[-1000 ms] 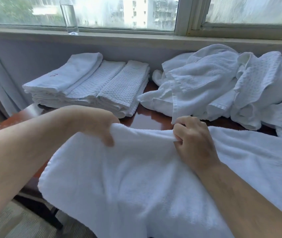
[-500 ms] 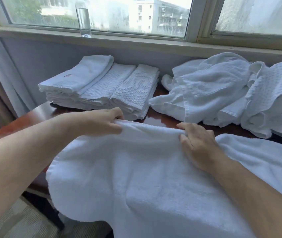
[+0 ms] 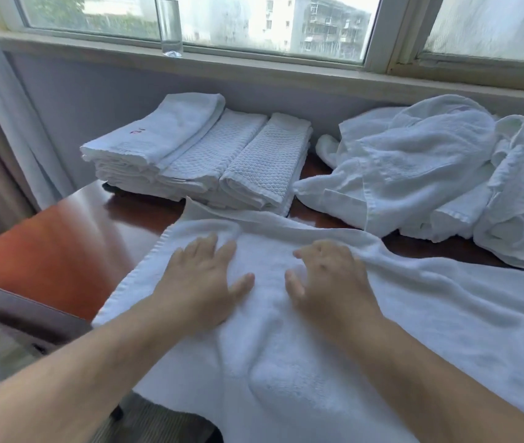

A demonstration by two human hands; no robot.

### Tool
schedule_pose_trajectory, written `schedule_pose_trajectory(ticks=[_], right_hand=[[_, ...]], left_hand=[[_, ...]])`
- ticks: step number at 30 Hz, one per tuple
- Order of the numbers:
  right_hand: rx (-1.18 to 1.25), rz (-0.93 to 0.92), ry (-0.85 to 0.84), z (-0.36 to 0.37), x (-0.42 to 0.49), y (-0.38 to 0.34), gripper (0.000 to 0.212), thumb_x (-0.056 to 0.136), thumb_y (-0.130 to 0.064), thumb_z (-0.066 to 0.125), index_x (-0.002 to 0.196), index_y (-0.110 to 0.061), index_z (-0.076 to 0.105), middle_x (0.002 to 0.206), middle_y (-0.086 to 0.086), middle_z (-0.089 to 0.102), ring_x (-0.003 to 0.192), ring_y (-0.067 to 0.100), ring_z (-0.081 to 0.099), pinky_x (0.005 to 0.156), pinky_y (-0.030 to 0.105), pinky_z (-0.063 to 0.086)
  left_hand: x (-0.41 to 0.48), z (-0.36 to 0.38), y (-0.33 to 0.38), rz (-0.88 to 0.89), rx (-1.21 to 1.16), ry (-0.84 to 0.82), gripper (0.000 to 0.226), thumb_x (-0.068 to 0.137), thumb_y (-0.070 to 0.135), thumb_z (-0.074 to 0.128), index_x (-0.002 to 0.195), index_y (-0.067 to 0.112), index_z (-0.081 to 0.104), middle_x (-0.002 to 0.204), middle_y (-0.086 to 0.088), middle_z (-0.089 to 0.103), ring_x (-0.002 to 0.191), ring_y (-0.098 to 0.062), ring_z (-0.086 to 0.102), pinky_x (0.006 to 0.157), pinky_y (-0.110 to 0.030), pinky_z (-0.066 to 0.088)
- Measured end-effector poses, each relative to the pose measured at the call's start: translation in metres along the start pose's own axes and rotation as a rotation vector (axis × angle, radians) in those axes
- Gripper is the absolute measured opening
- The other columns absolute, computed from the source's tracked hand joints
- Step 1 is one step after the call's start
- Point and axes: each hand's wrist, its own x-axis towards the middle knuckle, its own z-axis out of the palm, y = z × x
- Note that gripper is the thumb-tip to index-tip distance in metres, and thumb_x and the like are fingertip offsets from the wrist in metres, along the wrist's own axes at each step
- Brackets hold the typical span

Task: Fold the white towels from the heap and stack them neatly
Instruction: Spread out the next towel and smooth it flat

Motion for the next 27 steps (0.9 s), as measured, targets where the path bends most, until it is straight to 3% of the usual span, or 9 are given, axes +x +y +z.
schedule_pose_trajectory(ticks=[2,4,6,13,20,23,25,27], right_hand=[[0.004,0.053,-0.188,0.010,0.003,-0.004,0.058,0.099,-0.054,0.036,0.151,-0.028,0.035,0.160,0.005,0.026,0.148,0.027,0.019,0.120,0.043,0.014],[-0.027,0.036,-0.265,0.013,0.009,-0.004,0.066,0.100,-0.060,0.027,0.158,-0.030,0.019,0.168,0.005,0.007,0.154,0.027,0.002,0.124,0.046,0.002],[-0.032,0.012,-0.306,0.014,0.015,-0.005,0.068,0.099,-0.063,0.024,0.159,-0.032,0.014,0.169,0.005,0.001,0.155,0.028,-0.005,0.124,0.047,-0.002],[-0.063,-0.010,-0.274,0.027,0.038,-0.010,0.073,0.096,-0.068,0.020,0.158,-0.032,0.016,0.168,0.006,0.008,0.154,0.032,0.003,0.123,0.049,0.002],[-0.052,-0.043,-0.258,0.024,0.058,-0.006,0.067,0.099,-0.062,0.025,0.157,-0.029,0.023,0.166,0.006,0.017,0.153,0.032,0.007,0.123,0.049,0.006],[-0.009,-0.038,-0.265,0.017,0.036,0.007,0.066,0.100,-0.062,0.027,0.158,-0.031,0.022,0.169,0.004,0.008,0.155,0.028,0.000,0.123,0.045,0.002],[-0.002,-0.039,-0.282,0.009,0.014,0.028,0.066,0.100,-0.064,0.026,0.159,-0.034,0.019,0.169,0.000,0.003,0.155,0.024,-0.004,0.123,0.042,0.000],[-0.004,0.006,-0.284,-0.005,-0.013,0.058,0.069,0.097,-0.067,0.023,0.158,-0.036,0.018,0.169,-0.004,0.002,0.155,0.019,-0.007,0.123,0.040,-0.001]], left_hand=[[-0.001,0.004,-0.011,-0.033,-0.040,-0.053,0.076,0.092,0.071,0.015,0.158,0.036,0.007,0.168,0.003,-0.004,0.154,-0.015,-0.006,0.123,-0.044,-0.002],[-0.001,0.005,-0.023,-0.052,-0.077,-0.065,0.075,0.091,0.069,0.008,0.158,0.037,0.004,0.167,0.008,-0.010,0.152,-0.010,-0.012,0.123,-0.045,-0.007],[-0.001,0.005,-0.034,-0.087,-0.072,-0.066,0.072,0.093,0.067,0.010,0.158,0.038,0.003,0.166,0.010,-0.013,0.152,-0.009,-0.013,0.123,-0.045,-0.009],[-0.001,0.003,-0.071,-0.167,0.000,0.005,0.082,0.084,0.077,0.010,0.157,0.040,0.004,0.166,0.014,-0.008,0.153,-0.009,-0.007,0.122,-0.045,0.002],[0.023,-0.010,-0.074,-0.159,0.028,-0.005,0.072,0.096,0.069,0.020,0.159,0.035,0.009,0.168,0.009,-0.004,0.154,-0.013,-0.004,0.122,-0.047,0.006],[0.017,-0.012,-0.060,-0.166,0.089,0.029,0.062,0.101,0.057,0.024,0.155,0.027,0.023,0.165,-0.003,0.015,0.151,-0.023,0.011,0.121,-0.048,0.012],[0.010,-0.011,-0.035,-0.081,0.054,0.065,0.056,0.102,0.052,0.029,0.151,0.027,0.031,0.161,-0.006,0.024,0.148,-0.025,0.016,0.120,-0.043,0.012],[0.004,-0.007,0.006,0.112,-0.036,0.049,0.057,0.102,0.053,0.033,0.154,0.032,0.028,0.165,-0.001,0.018,0.151,-0.021,0.012,0.122,-0.038,0.007]])
